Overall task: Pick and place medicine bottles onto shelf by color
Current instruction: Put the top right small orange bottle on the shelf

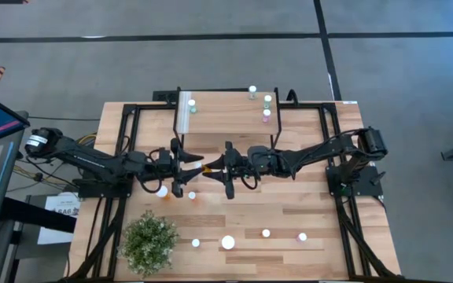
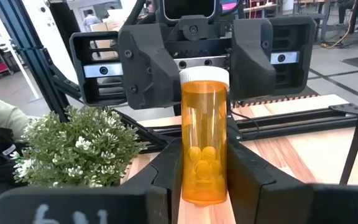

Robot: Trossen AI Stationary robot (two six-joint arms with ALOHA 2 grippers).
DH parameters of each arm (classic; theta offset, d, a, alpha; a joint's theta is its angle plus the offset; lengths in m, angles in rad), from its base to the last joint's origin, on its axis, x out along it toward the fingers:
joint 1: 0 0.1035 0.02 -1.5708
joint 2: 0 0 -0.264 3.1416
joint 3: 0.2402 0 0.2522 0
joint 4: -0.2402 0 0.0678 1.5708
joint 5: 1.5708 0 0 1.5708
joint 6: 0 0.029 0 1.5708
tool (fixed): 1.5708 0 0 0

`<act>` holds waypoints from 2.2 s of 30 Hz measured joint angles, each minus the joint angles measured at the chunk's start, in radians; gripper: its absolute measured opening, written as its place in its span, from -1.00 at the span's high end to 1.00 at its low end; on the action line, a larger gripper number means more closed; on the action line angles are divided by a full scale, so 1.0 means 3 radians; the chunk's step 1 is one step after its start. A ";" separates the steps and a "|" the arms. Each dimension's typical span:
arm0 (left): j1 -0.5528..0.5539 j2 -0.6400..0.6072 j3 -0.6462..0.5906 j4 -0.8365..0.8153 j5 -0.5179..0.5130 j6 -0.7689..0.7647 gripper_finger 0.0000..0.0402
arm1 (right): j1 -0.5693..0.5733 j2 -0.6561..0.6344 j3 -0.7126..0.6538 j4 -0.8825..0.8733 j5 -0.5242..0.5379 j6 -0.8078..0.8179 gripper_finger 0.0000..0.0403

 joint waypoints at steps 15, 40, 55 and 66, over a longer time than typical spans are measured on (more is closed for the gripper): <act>-0.0001 0.0000 0.0000 0.0005 0.0000 -0.0037 0.54 | -0.0003 0.0000 0.0000 0.0002 0.0004 -0.0026 0.25; 0.0542 -0.0730 0.0079 -0.1466 -0.0969 0.0049 0.51 | -0.0057 -0.0917 0.0098 -0.2226 0.1063 -0.0062 -0.34; 0.1475 -0.0030 0.0557 -0.2034 -0.0877 0.0015 0.51 | 0.0114 -0.1010 -0.0159 -0.2197 0.1098 0.0067 -0.34; 0.1744 0.0340 0.0568 -0.1999 -0.0744 -0.0062 0.51 | 0.0158 -0.1011 -0.0155 -0.2090 0.1158 0.0062 -0.34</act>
